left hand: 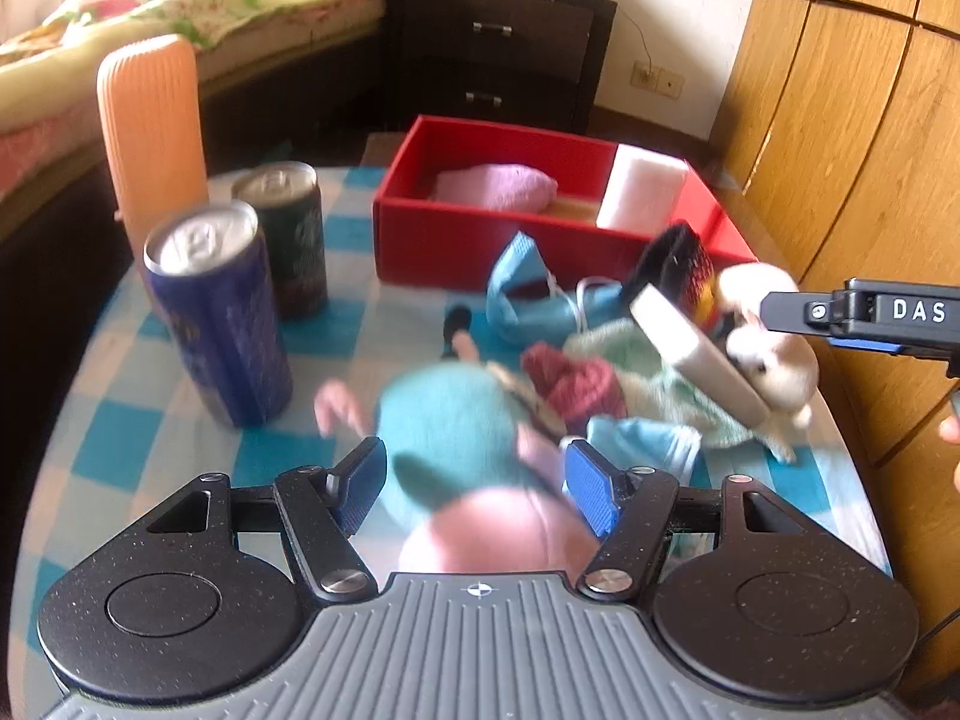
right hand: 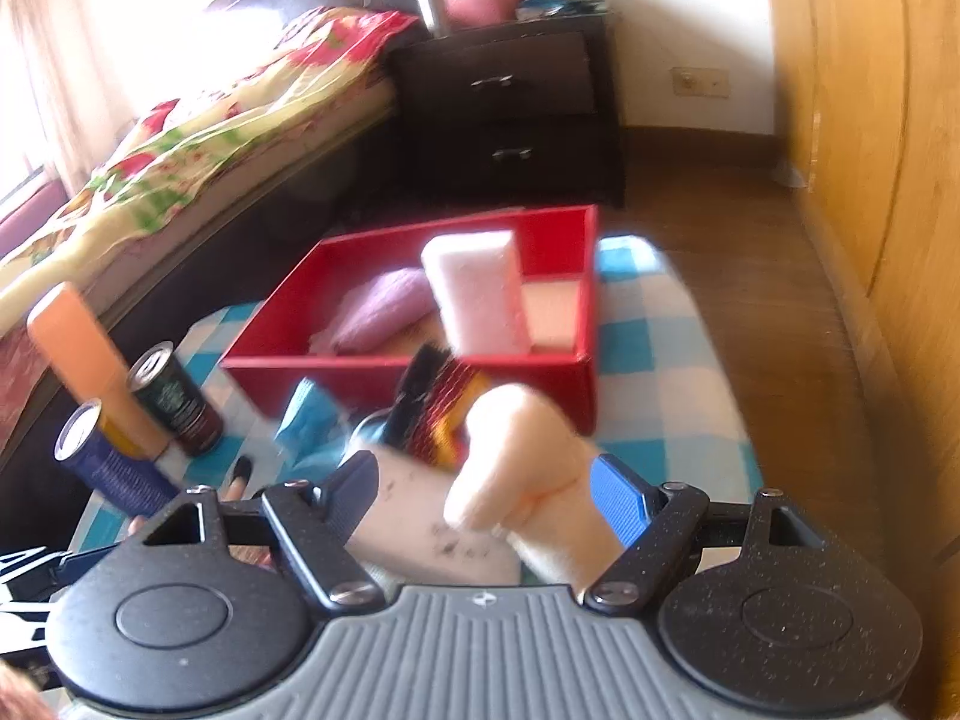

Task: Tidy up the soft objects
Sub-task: 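Move both tools back down toward the remaining objects on the table, then close the right tool on the blue face mask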

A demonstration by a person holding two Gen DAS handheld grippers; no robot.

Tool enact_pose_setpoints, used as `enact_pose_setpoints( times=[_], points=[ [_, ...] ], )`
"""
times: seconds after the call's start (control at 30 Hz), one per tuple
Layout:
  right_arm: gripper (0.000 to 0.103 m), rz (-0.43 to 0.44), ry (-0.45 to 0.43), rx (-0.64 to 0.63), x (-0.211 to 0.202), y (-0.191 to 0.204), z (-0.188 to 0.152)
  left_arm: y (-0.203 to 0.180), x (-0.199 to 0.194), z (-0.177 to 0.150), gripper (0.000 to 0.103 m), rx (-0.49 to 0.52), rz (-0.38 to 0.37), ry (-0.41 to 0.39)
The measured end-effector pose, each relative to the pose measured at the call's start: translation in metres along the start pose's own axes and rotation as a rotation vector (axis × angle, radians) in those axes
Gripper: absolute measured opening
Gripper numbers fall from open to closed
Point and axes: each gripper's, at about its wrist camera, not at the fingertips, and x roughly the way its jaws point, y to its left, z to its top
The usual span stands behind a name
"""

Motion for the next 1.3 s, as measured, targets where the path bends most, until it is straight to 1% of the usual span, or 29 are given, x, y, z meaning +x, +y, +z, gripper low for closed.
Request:
enact_pose_setpoints(
  times=[0.1,0.17,0.27,0.37,0.7,0.9,1.17,1.3],
  points=[
    [0.057,0.034,0.029,-0.073,0.000,0.015,-0.011,-0.003,0.001,-0.007,0.066,0.019,-0.003,0.018],
    [0.057,0.054,0.046,-0.125,0.003,0.028,-0.019,-0.005,0.001,-0.008,0.066,0.025,0.000,0.014],
    [0.057,0.081,0.074,-0.174,0.007,0.043,-0.029,-0.004,0.000,-0.008,0.066,0.021,0.000,0.011],
    [0.057,0.090,0.102,-0.215,0.012,0.054,-0.039,-0.003,0.001,-0.008,0.065,0.018,0.006,0.017],
    [0.057,0.078,0.123,-0.241,0.018,0.060,-0.041,0.005,0.005,-0.004,0.065,-0.014,0.002,0.018],
    [0.057,0.055,0.128,-0.330,0.023,0.071,-0.048,0.011,0.004,-0.003,0.065,-0.037,0.004,0.012],
    [0.057,0.035,0.128,-0.404,0.031,0.081,-0.055,0.013,0.005,-0.004,0.066,-0.039,-0.003,0.019],
    [0.057,0.026,0.140,-0.412,0.038,0.083,-0.056,0.016,0.006,-0.004,0.067,-0.057,-0.016,0.027]
  ],
)
